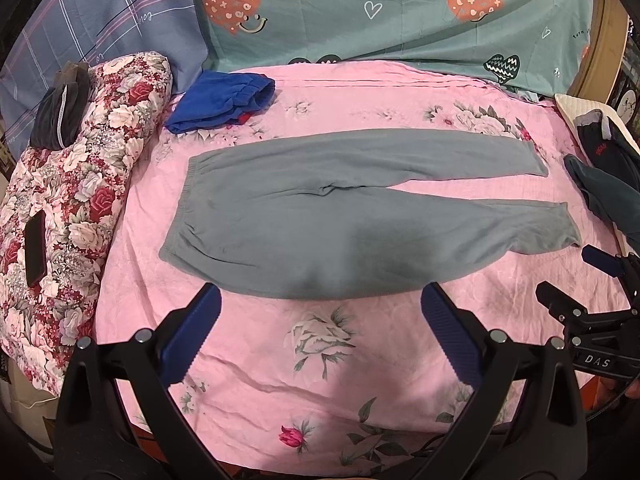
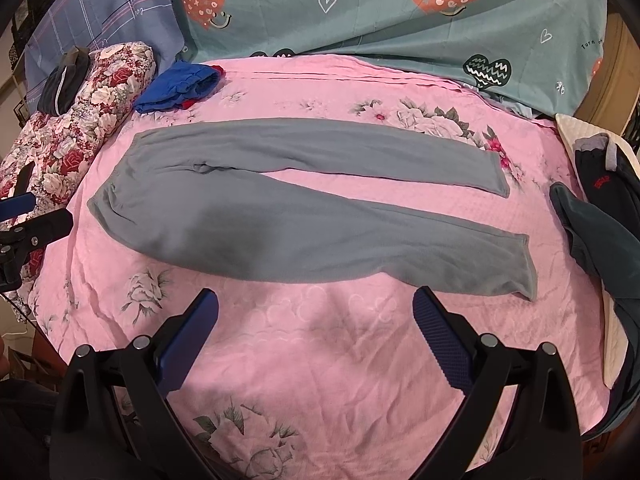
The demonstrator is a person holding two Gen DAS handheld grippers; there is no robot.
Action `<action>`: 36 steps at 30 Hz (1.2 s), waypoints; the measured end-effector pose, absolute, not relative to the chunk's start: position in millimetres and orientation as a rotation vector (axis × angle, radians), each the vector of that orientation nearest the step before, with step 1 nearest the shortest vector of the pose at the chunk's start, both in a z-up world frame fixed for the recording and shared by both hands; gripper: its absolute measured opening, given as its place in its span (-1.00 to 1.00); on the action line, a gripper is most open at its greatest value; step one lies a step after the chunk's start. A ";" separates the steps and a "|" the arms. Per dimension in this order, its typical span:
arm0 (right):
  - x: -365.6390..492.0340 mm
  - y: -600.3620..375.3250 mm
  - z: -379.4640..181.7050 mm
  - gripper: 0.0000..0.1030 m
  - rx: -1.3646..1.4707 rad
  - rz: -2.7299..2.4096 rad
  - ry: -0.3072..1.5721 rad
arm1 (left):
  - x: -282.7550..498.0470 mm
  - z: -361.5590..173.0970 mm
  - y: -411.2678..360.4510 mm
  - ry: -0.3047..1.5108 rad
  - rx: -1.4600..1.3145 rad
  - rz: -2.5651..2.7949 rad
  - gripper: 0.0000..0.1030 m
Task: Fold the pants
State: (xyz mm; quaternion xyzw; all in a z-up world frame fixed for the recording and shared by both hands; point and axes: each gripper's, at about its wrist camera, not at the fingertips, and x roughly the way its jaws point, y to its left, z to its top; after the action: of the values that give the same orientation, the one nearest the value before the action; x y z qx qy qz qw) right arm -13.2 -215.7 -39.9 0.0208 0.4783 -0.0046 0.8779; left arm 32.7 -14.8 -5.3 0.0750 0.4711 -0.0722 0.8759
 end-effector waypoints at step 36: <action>95.0 -147.7 -55.9 0.91 -0.217 0.094 1.030 | 183.3 -63.9 158.5 1.094 0.227 -0.056 0.96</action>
State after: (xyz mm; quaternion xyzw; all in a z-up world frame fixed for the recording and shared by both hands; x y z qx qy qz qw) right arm 95.0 -147.7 -55.9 -0.1034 0.4913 0.0449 0.8636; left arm 183.3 158.5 -63.9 0.1077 0.5190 -0.0268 0.8476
